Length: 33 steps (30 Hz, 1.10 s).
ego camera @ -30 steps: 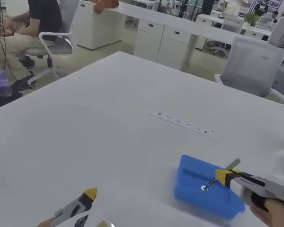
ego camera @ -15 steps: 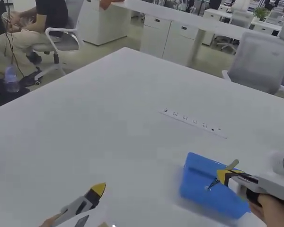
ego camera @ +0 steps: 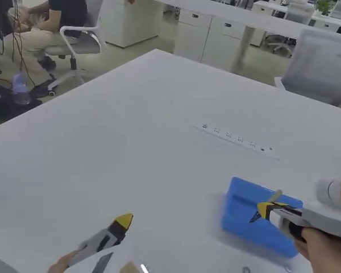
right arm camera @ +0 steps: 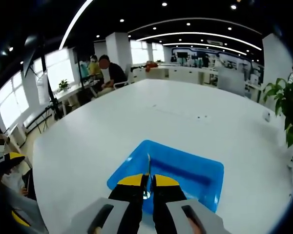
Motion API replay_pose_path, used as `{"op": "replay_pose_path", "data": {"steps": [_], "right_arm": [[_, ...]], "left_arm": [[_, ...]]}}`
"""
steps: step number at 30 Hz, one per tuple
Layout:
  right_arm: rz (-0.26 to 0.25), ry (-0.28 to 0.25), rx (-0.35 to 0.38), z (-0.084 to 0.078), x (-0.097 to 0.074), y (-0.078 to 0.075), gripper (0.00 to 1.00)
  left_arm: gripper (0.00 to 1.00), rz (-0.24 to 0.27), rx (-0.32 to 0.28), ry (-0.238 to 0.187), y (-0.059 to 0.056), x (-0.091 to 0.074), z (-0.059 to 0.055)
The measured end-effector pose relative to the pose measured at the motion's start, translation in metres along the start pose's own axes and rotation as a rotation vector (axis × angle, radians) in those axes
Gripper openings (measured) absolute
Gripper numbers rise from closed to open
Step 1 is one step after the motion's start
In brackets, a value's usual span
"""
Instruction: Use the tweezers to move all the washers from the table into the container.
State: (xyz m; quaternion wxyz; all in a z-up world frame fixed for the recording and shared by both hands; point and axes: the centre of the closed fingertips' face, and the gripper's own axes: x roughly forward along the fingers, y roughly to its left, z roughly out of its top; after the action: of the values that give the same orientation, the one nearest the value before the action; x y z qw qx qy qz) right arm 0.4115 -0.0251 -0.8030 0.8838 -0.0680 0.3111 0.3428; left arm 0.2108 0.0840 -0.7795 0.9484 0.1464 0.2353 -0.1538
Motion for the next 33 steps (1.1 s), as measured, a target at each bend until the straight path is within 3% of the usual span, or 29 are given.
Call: {"op": "replay_pose_path", "data": {"steps": [20,33], "right_arm": [[-0.002,0.022,0.006,-0.009,0.009,-0.014,0.03],[0.02,-0.079,0.011,0.021,-0.021,-0.004,0.03]], "left_arm": [[0.97,-0.005,0.008,0.024,-0.001,0.002,-0.004],[0.97,0.007,0.017,0.022,0.0,0.001,-0.004]]}}
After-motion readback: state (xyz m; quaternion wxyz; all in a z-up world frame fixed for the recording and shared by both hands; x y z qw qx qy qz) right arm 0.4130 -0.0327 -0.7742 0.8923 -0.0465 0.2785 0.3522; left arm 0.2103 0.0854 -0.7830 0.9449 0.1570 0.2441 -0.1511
